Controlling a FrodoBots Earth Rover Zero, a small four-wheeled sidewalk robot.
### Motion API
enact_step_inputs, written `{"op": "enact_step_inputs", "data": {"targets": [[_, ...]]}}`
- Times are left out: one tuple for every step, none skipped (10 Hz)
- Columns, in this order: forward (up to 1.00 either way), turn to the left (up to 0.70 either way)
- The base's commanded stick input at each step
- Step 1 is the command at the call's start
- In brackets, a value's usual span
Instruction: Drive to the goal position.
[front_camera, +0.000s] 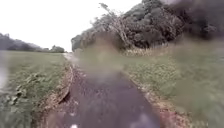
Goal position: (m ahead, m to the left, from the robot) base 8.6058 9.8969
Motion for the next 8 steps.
{"op": "enact_step_inputs", "data": {"targets": [[0.70, 0.00], [0.70, 0.00], [0.70, 0.00], [0.70, 0.00], [0.70, 0.00], [0.70, 0.00], [0.70, 0.00], [0.70, 0.00]]}}
